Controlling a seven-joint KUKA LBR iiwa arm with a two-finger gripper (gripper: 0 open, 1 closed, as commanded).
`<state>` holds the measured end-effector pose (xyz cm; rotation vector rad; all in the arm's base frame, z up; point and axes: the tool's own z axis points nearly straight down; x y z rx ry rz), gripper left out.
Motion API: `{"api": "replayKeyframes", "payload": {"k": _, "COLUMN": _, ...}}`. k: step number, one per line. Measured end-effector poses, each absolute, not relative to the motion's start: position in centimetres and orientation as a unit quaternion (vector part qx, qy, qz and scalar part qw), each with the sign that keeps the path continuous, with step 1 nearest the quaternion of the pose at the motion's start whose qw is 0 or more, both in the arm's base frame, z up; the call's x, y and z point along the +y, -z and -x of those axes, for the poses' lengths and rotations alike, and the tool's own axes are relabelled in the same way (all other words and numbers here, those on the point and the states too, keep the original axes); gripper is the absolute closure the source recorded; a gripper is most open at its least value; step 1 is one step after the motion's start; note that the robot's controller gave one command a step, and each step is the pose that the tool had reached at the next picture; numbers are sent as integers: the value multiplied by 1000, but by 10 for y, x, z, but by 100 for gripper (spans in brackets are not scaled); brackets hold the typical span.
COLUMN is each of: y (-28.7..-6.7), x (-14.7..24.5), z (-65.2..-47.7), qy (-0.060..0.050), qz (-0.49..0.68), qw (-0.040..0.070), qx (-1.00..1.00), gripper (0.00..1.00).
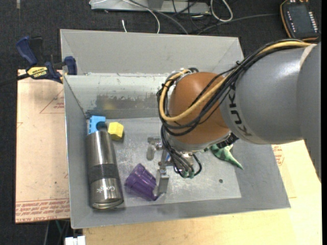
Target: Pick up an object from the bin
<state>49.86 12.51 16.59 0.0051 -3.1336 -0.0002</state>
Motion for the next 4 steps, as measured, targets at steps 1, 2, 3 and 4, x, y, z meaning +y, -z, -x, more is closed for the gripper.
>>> {"api": "replayKeyframes", "payload": {"k": 1, "y": -170, "x": 124, "z": -501, "qy": 1, "qz": 1, "qw": 0, "qx": -1000, "gripper": 0}}
{"api": "replayKeyframes", "payload": {"k": 2, "y": -70, "x": 144, "z": -486, "qy": 2, "qz": 42, "qw": -5, "qx": -999, "gripper": 0}}
{"api": "replayKeyframes", "payload": {"k": 3, "y": -146, "x": 138, "z": -481, "qy": 3, "qz": 45, "qw": -7, "qx": -999, "gripper": 0}}
{"api": "replayKeyframes", "payload": {"k": 4, "y": -99, "x": 134, "z": -480, "qy": 2, "qz": 62, "qw": -2, "qx": -998, "gripper": 0}}
